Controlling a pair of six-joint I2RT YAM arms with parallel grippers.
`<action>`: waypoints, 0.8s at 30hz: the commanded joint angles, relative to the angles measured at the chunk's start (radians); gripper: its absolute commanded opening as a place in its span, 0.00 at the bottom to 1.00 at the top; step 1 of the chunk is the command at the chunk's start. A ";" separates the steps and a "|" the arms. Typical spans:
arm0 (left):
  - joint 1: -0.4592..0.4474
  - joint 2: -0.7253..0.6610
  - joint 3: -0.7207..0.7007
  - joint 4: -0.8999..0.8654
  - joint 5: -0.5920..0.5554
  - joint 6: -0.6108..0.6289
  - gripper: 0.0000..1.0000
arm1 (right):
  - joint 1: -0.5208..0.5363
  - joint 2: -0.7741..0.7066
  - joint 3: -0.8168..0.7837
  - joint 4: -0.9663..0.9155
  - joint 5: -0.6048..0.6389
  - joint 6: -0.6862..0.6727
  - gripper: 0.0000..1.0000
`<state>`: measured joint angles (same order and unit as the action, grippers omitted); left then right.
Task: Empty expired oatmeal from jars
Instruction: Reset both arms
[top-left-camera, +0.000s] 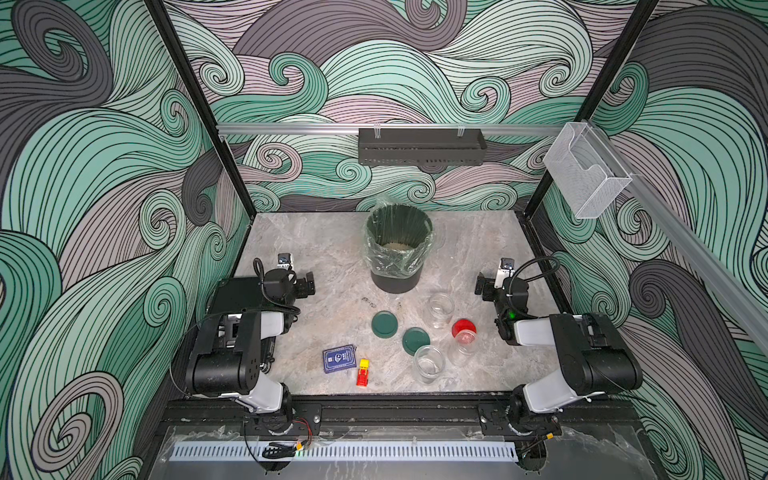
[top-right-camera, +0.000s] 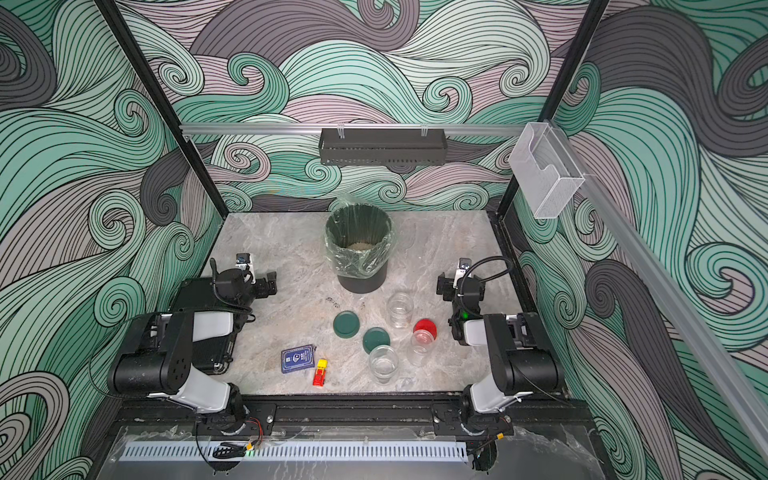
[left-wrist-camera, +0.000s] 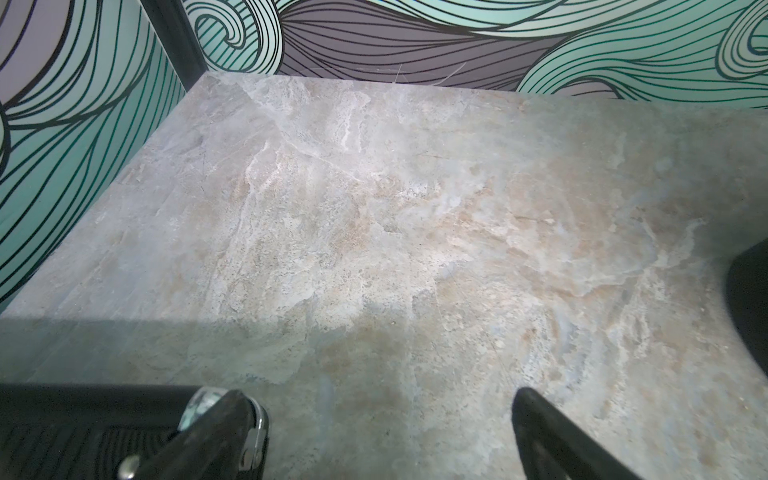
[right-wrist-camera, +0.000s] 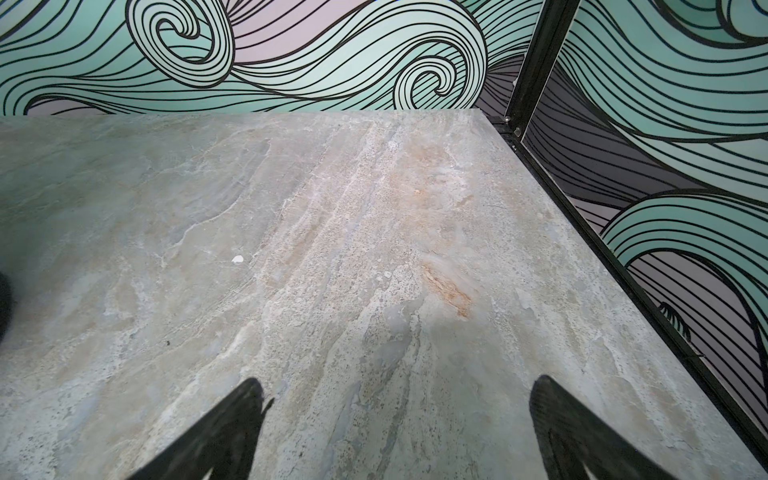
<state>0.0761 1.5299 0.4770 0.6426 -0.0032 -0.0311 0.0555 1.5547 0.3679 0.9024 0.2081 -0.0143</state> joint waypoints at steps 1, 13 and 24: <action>0.001 0.011 0.031 -0.024 -0.004 -0.009 0.99 | -0.005 0.000 0.005 0.040 -0.003 0.013 0.99; -0.001 0.003 0.012 0.000 0.003 0.002 0.99 | -0.006 0.001 0.005 0.043 -0.003 0.013 0.99; -0.001 -0.002 0.009 0.002 -0.003 -0.003 0.99 | -0.006 0.001 0.004 0.043 -0.003 0.014 0.99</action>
